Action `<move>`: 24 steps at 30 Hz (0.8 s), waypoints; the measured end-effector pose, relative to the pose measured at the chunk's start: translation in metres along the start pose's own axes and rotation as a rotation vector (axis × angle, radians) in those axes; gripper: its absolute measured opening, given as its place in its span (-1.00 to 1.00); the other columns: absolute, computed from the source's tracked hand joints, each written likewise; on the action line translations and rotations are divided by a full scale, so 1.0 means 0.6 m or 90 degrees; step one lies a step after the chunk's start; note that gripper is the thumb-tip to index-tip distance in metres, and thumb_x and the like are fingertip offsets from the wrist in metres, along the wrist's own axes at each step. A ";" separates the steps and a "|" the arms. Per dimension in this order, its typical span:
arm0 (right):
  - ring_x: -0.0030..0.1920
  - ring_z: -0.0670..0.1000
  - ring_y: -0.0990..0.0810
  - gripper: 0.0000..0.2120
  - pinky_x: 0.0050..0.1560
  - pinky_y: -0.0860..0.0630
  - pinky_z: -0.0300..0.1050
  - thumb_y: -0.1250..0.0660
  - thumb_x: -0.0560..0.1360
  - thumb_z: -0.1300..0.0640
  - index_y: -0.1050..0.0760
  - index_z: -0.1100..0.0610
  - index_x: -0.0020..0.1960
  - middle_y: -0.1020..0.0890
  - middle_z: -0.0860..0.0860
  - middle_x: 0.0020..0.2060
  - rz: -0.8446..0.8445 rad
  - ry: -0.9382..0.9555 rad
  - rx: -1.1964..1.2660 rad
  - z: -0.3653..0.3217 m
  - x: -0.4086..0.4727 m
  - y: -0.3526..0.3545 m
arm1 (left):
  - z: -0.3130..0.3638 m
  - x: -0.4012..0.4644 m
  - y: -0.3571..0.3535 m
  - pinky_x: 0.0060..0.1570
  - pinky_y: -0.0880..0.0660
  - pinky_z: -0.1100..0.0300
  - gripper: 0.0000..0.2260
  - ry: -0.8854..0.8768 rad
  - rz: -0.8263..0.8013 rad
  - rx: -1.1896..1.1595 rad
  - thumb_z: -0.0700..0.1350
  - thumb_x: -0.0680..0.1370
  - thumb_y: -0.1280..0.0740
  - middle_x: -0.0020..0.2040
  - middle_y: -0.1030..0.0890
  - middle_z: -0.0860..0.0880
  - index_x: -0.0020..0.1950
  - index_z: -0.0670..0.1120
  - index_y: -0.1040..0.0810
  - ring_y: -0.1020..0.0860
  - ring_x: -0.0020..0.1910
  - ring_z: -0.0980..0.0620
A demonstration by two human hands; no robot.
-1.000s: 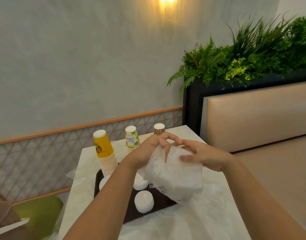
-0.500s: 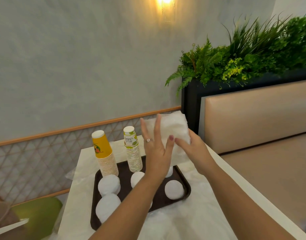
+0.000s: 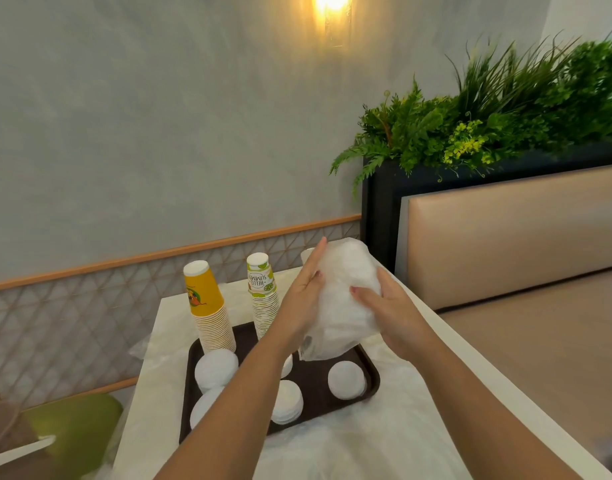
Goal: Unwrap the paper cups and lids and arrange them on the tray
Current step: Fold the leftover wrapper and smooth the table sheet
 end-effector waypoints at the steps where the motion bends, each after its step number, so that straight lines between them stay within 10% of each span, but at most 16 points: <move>1: -0.13 -0.19 -0.64 -0.70 -0.23 -0.56 -0.27 -0.29 0.54 0.22 -0.34 -0.12 0.13 -0.57 -0.06 0.05 0.020 0.016 -0.011 -0.003 0.000 0.004 | 0.003 -0.001 0.003 0.30 -0.42 -0.05 -0.58 -0.015 0.011 0.000 -0.09 0.67 -0.04 0.47 -0.24 0.11 0.37 0.42 -0.25 -0.36 0.36 -0.01; 7: 0.06 -0.02 -0.64 -0.22 0.01 -0.60 0.12 -0.16 0.57 0.40 0.04 -0.33 0.45 -0.57 -0.34 0.11 0.023 0.152 0.031 -0.029 -0.002 0.006 | 0.013 -0.014 0.004 -0.02 -0.52 0.08 -0.66 -0.079 0.070 0.029 -0.29 0.63 -0.01 0.13 -0.40 0.05 0.17 0.17 -0.30 -0.49 0.01 0.05; 11: 0.24 -0.01 -0.54 -0.34 0.14 -0.55 0.12 -0.10 0.59 0.39 -0.17 -0.32 0.42 -0.39 -0.22 0.35 0.026 0.160 0.030 -0.033 0.001 0.008 | 0.008 -0.018 -0.011 0.18 -0.50 -0.05 -0.71 -0.051 -0.023 -0.050 -0.22 0.65 -0.06 0.24 -0.44 -0.01 0.18 0.10 -0.44 -0.51 0.17 -0.07; 18: 0.11 0.00 -0.61 -0.66 0.07 -0.60 0.06 -0.24 0.58 0.20 -0.47 -0.09 0.29 -0.62 -0.14 0.09 -0.002 0.065 -0.020 -0.034 -0.009 0.014 | -0.007 -0.016 -0.008 0.18 -0.51 -0.06 -0.41 0.045 -0.161 -0.161 -0.14 0.43 -0.44 0.38 -0.40 0.00 0.41 0.17 -0.37 -0.47 0.30 -0.05; 24: 0.31 0.00 -0.37 -0.12 0.24 -0.49 0.03 -0.50 0.38 0.15 -0.05 -0.15 0.51 -0.31 -0.08 0.35 -0.045 -0.002 -0.345 -0.022 -0.034 0.024 | -0.020 -0.012 0.016 0.25 -0.48 0.01 -0.27 0.028 -0.159 0.039 -0.25 0.34 -0.54 0.32 -0.46 0.04 0.43 0.07 -0.36 -0.47 0.29 0.02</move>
Point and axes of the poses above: each hand's wrist, its own x-axis towards the middle knuckle, its own y-axis out of the back of the hand, z = x × y, the point moved 7 cm from there along x, towards the middle knuckle
